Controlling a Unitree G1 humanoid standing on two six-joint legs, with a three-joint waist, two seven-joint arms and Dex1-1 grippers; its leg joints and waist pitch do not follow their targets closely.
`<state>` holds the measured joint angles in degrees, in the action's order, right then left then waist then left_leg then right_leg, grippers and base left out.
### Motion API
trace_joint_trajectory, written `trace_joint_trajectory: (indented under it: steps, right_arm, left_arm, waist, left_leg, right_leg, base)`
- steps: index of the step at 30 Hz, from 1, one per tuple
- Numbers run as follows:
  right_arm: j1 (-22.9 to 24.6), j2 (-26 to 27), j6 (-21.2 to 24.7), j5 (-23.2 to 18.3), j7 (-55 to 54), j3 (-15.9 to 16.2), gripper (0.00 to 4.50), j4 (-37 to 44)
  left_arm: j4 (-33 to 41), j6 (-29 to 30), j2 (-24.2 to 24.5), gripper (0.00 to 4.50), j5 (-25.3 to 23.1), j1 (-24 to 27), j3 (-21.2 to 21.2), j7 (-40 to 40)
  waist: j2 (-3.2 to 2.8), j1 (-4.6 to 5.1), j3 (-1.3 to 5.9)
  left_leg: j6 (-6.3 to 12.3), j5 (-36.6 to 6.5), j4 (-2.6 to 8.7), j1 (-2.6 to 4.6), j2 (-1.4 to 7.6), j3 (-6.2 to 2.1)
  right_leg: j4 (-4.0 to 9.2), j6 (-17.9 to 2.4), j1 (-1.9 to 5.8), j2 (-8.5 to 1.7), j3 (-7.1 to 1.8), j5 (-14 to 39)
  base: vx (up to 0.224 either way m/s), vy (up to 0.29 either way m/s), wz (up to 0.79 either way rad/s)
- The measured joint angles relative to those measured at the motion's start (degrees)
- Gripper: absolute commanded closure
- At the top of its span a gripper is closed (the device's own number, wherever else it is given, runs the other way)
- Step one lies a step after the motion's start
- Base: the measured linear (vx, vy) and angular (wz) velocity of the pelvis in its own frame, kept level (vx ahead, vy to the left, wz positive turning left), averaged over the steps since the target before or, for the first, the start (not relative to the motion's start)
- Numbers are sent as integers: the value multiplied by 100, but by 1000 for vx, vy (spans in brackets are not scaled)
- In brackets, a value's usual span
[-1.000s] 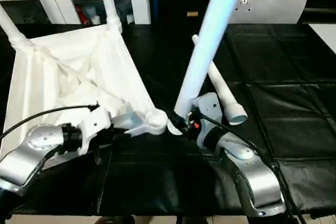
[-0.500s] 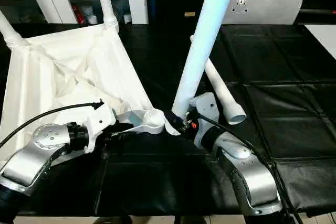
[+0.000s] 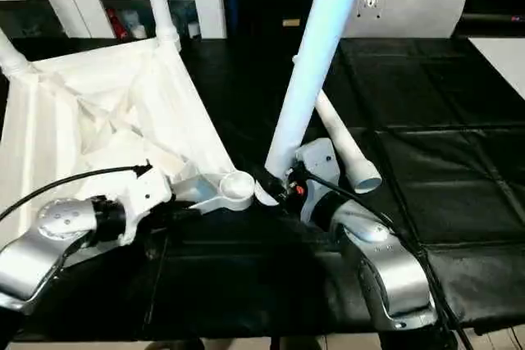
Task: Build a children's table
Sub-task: Insert table leg to table base
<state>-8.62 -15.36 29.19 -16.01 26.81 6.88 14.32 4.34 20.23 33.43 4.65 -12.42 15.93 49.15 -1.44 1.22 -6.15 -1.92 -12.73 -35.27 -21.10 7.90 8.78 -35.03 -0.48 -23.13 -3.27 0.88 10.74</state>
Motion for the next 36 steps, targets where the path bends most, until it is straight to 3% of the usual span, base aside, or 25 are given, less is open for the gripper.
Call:
trace_joint_trajectory:
  steps: [9, 12, 16, 24, 29, 36]
  right_arm:
    - [-89, -1, 3, -20, 15, -27, 258, 0]
    - [-346, 109, 204, -469, 138, -253, 258, 31]
    - [-495, 27, 469, -803, 386, -353, 258, 125]
    - [-794, -502, 990, -680, 891, 246, 258, -78]
    - [-1125, -559, 1008, -530, 936, 297, 258, -398]
    - [-1229, -605, 1004, -431, 966, 385, 258, -552]
  left_arm:
    - [18, -230, 46, 450, -114, 48, 21, 12]
    - [-191, -527, 34, 450, -110, -49, 67, 175]
    - [-396, -661, -87, 450, -112, -261, 197, 332]
    - [-906, -1025, -249, 450, -206, -621, 344, 611]
    - [-987, -1134, -274, 450, -206, -713, 433, 774]
    - [-1112, -1265, -284, 450, -206, -791, 466, 889]
  waist:
    - [19, -4, 3]
    - [17, -28, 2]
    - [16, -134, 3]
    - [22, -269, -1]
    - [38, -327, -1]
    - [46, -353, -2]
  left_leg:
    - [0, 2, 21, 3, 0, 6]
    - [-2, 4, 21, 5, 0, 9]
    - [7, 12, 28, 6, 1, 12]
    - [6, 20, 29, 7, 5, 44]
    - [1, 24, 38, 9, 22, 80]
    - [-4, 32, 50, 10, 37, 110]
  right_leg:
    - [6, 0, -4, 0, 0, 1]
    - [3, 0, -4, -2, -1, 1]
    - [4, 0, -5, -2, 0, 1]
    - [3, 0, -3, -16, -5, 1]
    - [4, 8, -3, -22, -6, 6]
    - [5, 14, -3, -28, -3, 10]
  base:
    - [0, 0, 0]
    - [0, 0, 0]
    - [0, 0, 0]
    - [0, 0, 0]
    - [0, 0, 0]
    - [0, 0, 0]
